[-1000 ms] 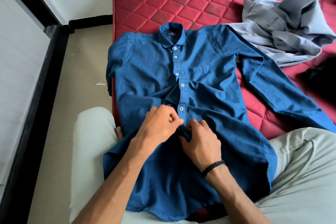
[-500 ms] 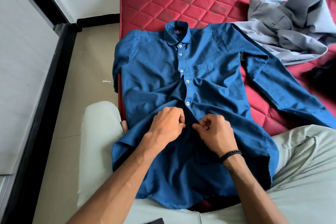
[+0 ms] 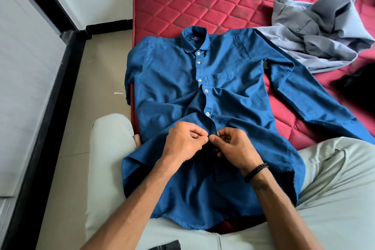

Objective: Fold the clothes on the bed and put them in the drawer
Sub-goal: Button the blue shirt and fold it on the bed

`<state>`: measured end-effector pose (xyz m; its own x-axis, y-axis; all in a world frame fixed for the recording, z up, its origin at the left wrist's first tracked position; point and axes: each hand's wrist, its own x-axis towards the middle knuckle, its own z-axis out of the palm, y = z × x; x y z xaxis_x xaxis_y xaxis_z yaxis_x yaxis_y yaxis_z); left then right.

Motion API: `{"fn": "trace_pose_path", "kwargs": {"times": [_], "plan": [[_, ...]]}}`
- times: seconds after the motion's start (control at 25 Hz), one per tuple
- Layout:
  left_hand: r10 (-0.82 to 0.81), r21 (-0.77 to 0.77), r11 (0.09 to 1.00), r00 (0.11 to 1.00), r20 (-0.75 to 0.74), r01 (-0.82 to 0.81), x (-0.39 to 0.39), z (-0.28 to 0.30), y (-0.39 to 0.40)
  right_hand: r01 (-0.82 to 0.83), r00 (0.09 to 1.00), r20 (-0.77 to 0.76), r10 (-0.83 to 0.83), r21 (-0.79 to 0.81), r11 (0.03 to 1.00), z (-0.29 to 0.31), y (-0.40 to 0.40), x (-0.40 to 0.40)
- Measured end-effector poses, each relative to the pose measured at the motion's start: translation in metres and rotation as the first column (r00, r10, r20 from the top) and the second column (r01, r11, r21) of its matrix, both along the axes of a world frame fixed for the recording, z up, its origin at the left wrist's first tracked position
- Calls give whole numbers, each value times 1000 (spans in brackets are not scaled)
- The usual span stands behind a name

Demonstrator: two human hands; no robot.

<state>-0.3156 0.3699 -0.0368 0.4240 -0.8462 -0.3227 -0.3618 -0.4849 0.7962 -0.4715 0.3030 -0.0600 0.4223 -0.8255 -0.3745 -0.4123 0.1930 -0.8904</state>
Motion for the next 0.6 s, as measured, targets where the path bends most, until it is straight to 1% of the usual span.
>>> {"fn": "trace_pose_path", "kwargs": {"times": [0.08,0.12,0.16,0.32,0.4,0.48,0.6], "plan": [[12,1,1000,1000,-12,-12,0,1,0,2,993,115,-15,115,993,3,2,1],[15,-2,1000,1000,-10,-15,1,1,1,4,991,133,-20,124,992,3,3,1],[16,-6,1000,1000,-6,-16,1,1,1,6,992,122,-19,108,994,3,3,1],[16,-8,1000,1000,-12,-17,0,3,1,-59,997,-46,59,14,998,0,4,2],[12,-2,1000,1000,-26,-12,-1,3,0,-71,993,-92,69,-14,997,-3,5,2],[17,2,1000,999,-48,-17,-1,2,-1,-35,997,-71,35,-2,999,-4,5,3],[50,-1,999,998,-46,-50,-2,4,-1,41,998,44,-45,102,994,-2,7,4]]}}
